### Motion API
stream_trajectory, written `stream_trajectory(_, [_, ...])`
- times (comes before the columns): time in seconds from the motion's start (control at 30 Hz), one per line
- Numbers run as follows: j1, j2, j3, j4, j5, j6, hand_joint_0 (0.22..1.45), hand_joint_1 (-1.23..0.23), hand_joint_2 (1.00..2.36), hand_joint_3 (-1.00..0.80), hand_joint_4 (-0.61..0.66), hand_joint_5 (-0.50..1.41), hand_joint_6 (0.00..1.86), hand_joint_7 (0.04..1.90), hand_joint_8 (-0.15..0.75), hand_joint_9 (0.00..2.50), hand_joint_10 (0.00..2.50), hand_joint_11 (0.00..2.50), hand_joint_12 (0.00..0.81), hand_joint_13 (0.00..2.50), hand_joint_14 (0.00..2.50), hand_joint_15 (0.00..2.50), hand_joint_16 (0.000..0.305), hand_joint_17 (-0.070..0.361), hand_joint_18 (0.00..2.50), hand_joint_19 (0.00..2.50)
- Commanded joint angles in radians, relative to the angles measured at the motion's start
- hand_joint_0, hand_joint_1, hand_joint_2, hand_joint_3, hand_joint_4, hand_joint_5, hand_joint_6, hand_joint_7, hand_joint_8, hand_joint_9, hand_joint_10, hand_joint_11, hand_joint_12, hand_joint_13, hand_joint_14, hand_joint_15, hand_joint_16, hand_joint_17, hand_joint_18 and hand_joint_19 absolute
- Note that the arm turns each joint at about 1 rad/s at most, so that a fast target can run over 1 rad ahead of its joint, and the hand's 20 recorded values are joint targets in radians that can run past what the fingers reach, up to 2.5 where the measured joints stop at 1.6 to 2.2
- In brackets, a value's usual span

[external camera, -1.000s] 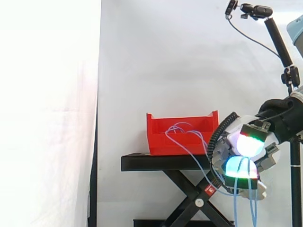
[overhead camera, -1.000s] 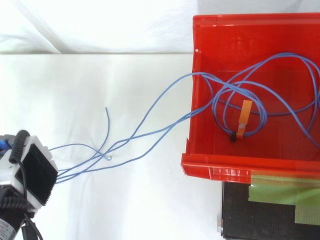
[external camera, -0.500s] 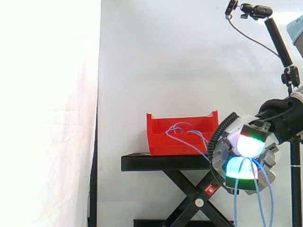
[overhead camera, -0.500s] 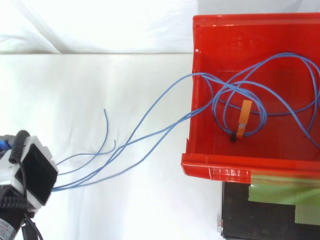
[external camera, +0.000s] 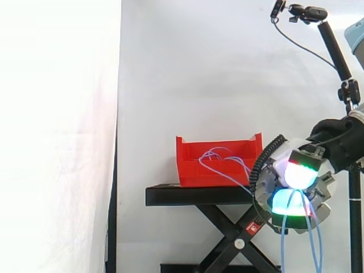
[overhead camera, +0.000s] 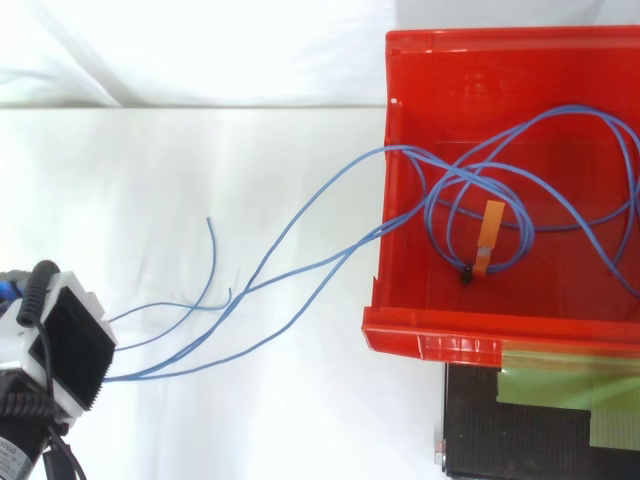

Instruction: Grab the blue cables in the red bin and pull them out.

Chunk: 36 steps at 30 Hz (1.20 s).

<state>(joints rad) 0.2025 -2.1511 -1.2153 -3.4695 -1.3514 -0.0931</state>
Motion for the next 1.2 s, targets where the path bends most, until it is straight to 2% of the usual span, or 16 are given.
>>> stream_trajectory(0.0, [0.0, 0.0, 0.0, 0.001, 0.0, -0.001, 0.68, -1.06, 1.0, -1.0, 0.18, 0.97, 0.6, 0.62, 0.223, 1.2, 0.03, 1.1, 0.319, 1.31, 1.29, 1.15, 0.047, 0.107, 1.28, 1.64])
stream_trajectory(0.2, [0.0, 0.0, 0.0, 0.001, 0.0, -0.001, 0.65, -1.08, 1.0, -1.0, 0.21, 0.91, 0.67, 0.56, 0.247, 1.17, 0.03, 1.11, 0.343, 1.31, 1.28, 1.11, 0.051, 0.114, 1.28, 1.61])
stream_trajectory(0.87, [0.0, 0.0, 0.0, 0.001, 0.0, -0.006, 0.66, -1.13, 1.0, -1.0, 0.25, 0.76, 0.87, 0.42, 0.257, 1.13, 0.03, 1.13, 0.351, 1.29, 1.28, 1.11, 0.052, 0.117, 1.26, 1.61])
stream_trajectory(1.07, [0.0, 0.0, 0.0, 0.001, 0.002, -0.006, 0.65, -1.11, 1.0, -1.0, 0.26, 0.76, 0.88, 0.41, 0.263, 1.12, 0.03, 1.14, 0.352, 1.28, 1.31, 1.1, 0.053, 0.119, 1.25, 1.61])
stream_trajectory(1.17, [0.0, -0.001, 0.0, 0.001, 0.002, -0.006, 0.63, -1.06, 1.0, -1.0, 0.26, 0.81, 0.8, 0.45, 0.268, 1.13, 0.03, 1.11, 0.358, 1.28, 1.33, 1.07, 0.055, 0.123, 1.26, 1.59])
